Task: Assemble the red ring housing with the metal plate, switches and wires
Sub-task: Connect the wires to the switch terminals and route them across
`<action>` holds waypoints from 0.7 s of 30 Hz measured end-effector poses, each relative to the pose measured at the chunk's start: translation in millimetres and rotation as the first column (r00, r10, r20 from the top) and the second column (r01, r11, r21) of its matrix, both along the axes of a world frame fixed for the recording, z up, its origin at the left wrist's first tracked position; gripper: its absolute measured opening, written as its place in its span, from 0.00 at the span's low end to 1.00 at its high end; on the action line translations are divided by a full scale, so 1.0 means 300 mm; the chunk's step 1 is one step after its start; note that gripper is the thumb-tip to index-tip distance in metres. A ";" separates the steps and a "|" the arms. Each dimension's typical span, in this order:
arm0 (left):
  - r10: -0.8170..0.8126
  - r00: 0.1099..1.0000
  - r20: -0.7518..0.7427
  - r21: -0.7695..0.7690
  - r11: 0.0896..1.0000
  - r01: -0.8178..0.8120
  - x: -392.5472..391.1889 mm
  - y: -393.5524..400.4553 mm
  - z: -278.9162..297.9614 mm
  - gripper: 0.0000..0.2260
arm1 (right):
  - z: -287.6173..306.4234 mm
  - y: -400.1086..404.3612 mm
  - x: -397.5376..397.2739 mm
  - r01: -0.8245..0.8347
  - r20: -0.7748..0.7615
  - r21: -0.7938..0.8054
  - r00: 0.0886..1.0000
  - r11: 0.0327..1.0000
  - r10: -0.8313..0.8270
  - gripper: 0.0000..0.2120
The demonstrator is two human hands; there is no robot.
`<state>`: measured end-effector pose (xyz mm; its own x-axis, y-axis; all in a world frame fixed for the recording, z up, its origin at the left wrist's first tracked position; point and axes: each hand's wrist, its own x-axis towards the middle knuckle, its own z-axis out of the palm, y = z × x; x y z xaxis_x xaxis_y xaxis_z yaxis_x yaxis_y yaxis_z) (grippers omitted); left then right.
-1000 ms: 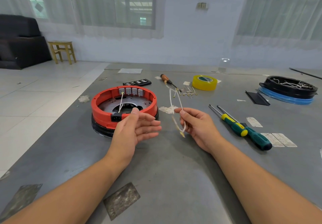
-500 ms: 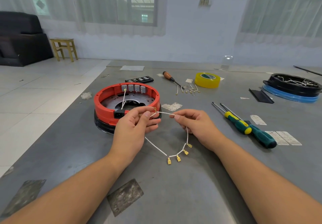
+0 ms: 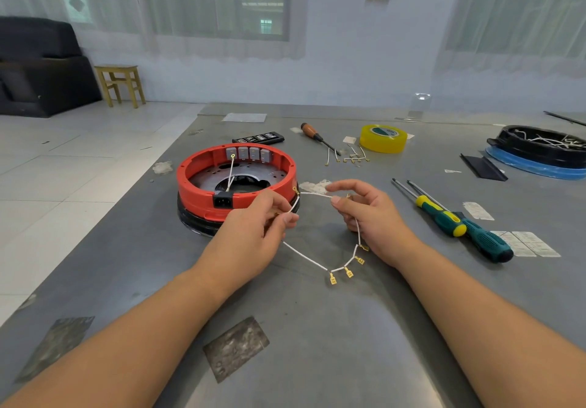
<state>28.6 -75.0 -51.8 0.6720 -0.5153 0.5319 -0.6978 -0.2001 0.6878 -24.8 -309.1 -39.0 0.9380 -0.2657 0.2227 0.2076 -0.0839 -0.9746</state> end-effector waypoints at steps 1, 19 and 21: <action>0.006 0.999 0.046 0.028 1.000 -0.007 -0.002 0.002 0.004 0.04 | 0.001 -0.003 0.000 -0.005 -0.006 0.020 1.000 1.000 0.005 0.11; 0.271 0.953 0.136 -0.259 0.938 -0.230 -0.019 0.005 0.051 0.07 | 0.065 0.050 -0.003 -0.031 -0.134 0.242 0.989 0.970 0.065 0.16; 0.276 0.943 0.188 -0.238 0.944 -0.228 -0.005 0.009 0.055 0.02 | 0.078 0.055 0.024 0.129 -0.119 0.327 0.988 0.936 -0.095 0.16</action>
<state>27.2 -72.1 -35.2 0.6218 -0.2045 0.7560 -0.7794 -0.2561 0.5718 -17.7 -292.6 -15.6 0.9106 -0.4132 0.0107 0.1163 0.2313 -0.9659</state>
